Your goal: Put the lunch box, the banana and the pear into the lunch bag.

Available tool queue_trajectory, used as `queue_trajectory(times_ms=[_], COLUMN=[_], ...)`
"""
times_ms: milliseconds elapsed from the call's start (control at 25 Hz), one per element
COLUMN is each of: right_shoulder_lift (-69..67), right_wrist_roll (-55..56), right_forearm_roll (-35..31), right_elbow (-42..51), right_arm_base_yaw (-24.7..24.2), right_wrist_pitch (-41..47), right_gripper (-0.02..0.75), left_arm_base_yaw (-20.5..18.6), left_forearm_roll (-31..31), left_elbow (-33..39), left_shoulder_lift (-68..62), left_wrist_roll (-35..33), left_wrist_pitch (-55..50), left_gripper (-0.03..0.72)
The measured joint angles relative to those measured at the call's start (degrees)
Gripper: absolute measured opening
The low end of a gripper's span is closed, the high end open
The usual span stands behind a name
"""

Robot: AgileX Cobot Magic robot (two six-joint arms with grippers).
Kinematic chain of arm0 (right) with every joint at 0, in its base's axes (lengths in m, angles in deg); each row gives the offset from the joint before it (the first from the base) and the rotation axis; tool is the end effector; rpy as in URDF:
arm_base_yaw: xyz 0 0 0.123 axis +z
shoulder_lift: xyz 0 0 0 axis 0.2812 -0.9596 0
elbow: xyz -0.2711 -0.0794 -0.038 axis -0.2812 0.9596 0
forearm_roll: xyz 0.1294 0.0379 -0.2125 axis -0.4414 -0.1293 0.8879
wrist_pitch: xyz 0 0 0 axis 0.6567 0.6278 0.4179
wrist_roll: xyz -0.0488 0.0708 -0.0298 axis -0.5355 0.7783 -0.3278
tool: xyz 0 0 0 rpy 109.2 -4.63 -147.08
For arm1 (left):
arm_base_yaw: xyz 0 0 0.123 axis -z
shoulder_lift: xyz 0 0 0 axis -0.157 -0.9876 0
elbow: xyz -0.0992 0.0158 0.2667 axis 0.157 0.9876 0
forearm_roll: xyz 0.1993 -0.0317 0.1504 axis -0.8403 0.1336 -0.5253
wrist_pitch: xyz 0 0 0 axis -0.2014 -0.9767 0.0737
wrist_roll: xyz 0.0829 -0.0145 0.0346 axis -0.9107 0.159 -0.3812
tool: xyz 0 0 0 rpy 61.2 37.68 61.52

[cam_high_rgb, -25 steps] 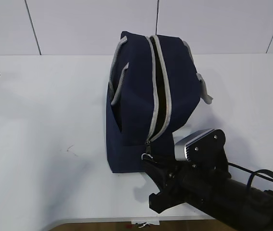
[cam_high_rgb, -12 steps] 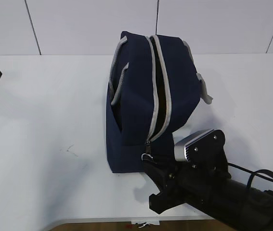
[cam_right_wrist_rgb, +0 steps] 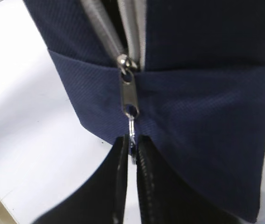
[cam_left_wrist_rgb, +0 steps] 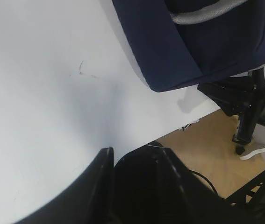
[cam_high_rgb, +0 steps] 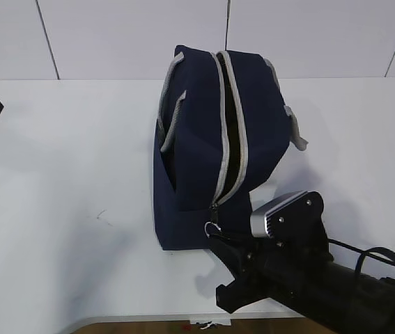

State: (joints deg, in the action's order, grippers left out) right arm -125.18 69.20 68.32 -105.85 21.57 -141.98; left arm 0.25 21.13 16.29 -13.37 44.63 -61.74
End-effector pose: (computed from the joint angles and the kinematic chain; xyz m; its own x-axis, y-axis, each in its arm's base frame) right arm 0.2132 0.1712 0.0979 -0.3802 -0.1005 -0.9194 -0.5959 0.7869 0.1604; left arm 0.2366 -0.0771 0.3603 -0.9113 0.1411 -0.3867 0.2991 0.8725 -0.3864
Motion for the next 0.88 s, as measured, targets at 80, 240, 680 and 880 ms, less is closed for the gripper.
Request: queue_trajectory(times_ms=[80, 240, 680, 880], right_shoulder_lift=[0.00, 0.00, 0.00, 0.00], right_wrist_roll=[0.00, 0.00, 0.00, 0.00], right_forearm_roll=[0.00, -0.10, -0.10, -0.10], right_elbow=[0.00, 0.00, 0.00, 0.00], right_arm_base_yaw=[0.00, 0.00, 0.00, 0.00], right_wrist_pitch=[0.00, -0.26, -0.34, -0.82], right_gripper=[0.046, 0.044, 0.074, 0.077], left_arm_base_yaw=[0.00, 0.00, 0.00, 0.00], left_forearm_roll=[0.10, 0.10, 0.13, 0.13], left_elbow=[0.00, 0.00, 0.00, 0.00], left_shoulder_lift=[0.00, 0.00, 0.00, 0.00], left_wrist_roll=[0.00, 0.00, 0.00, 0.00], left_wrist_pitch=[0.00, 0.00, 0.00, 0.00], left_gripper=[0.244, 0.244, 0.244, 0.244])
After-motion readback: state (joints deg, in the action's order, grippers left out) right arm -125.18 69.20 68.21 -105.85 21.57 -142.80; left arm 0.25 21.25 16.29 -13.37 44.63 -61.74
